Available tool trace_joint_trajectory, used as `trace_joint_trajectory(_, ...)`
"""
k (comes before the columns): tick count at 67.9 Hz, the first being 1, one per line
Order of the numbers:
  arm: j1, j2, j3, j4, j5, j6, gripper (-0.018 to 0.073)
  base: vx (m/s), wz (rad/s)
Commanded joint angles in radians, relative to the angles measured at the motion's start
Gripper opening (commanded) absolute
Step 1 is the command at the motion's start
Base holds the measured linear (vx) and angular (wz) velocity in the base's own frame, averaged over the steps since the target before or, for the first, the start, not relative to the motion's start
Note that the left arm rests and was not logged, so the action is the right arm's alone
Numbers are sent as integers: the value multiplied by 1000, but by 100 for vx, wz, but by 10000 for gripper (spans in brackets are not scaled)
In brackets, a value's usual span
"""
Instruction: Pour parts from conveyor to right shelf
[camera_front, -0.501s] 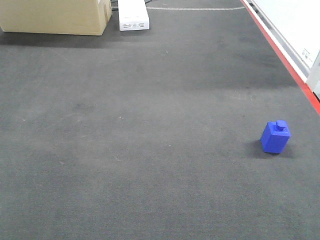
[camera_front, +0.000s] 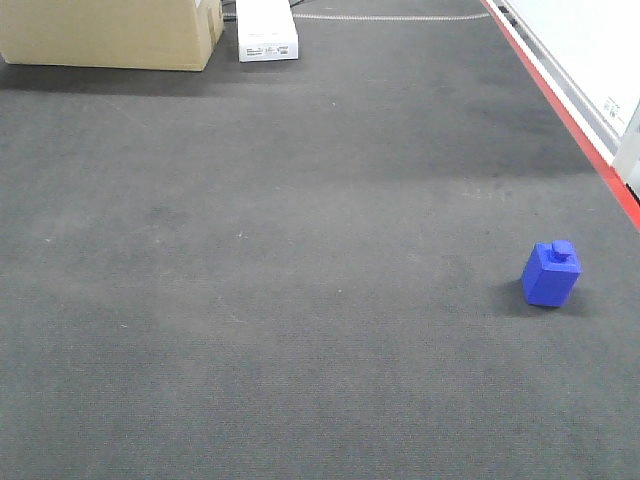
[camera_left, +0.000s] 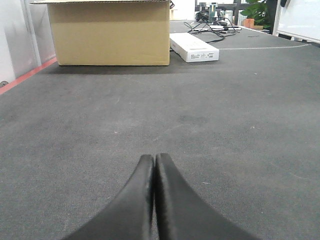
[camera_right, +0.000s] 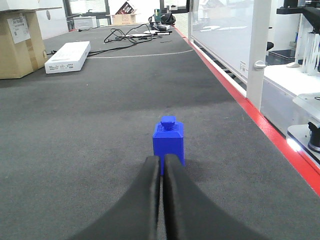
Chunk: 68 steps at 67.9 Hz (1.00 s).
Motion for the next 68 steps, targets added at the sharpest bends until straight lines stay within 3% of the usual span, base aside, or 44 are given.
trace_joint_trajectory(1,-4,-18,1,-13,-75,-3,-11,0,0)
trace_joint_trajectory(45,-4,-18,1,-19,-110,-13,-11,0,0)
trace_joint_trajectory(54,-4,-18,1,-38,-213,-30,-8,0,0)
trace_joint_trajectory(68,-4,-18,-68,-40,-488,-72,-7,0,0)
